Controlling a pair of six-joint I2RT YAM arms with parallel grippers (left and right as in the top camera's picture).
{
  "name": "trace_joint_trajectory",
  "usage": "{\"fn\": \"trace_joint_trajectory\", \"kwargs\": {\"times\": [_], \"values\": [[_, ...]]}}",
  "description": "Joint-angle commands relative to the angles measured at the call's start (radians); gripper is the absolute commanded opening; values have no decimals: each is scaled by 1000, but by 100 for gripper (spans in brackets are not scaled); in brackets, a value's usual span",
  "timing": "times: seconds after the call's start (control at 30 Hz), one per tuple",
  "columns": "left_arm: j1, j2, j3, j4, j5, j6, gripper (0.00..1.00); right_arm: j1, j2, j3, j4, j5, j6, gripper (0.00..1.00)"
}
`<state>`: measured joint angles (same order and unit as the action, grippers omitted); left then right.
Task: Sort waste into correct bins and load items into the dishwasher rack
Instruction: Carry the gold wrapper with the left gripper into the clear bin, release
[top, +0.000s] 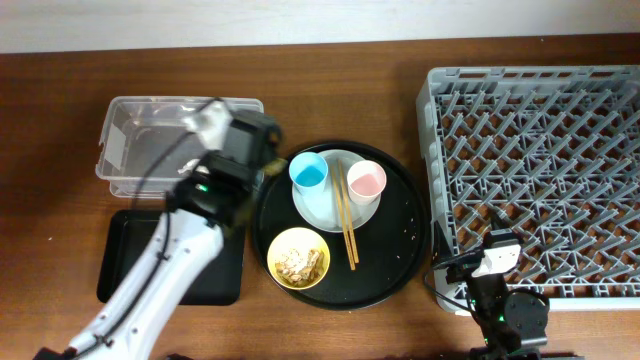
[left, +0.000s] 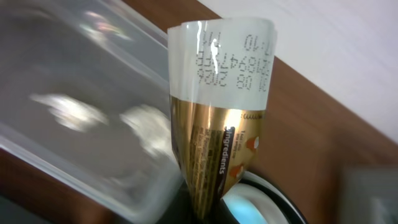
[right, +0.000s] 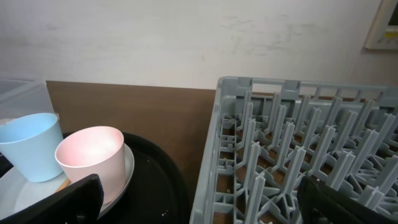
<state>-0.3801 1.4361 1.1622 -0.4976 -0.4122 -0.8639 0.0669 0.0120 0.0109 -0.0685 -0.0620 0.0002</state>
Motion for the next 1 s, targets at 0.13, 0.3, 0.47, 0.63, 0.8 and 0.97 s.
{"fn": "trace_joint_trajectory", "kwargs": {"times": [0.13, 0.3, 0.47, 0.63, 0.8, 0.97], "values": [[202, 130, -2, 63, 76, 25, 22, 4, -6, -5, -4, -9, 4, 98], [222, 152, -2, 101, 77, 122, 86, 4, -6, -5, -4, -9, 4, 98], [219, 141, -2, 154, 197, 384, 96, 4, -6, -5, -4, -9, 4, 98], [219, 69, -2, 40, 629, 470, 81, 4, -6, -5, -4, -9, 4, 98], [154, -20, -2, -227, 798, 474, 74, 4, -6, -5, -4, -9, 4, 98], [-15, -26, -2, -453, 710, 503, 74, 4, -6, -5, -4, -9, 4, 98]]}}
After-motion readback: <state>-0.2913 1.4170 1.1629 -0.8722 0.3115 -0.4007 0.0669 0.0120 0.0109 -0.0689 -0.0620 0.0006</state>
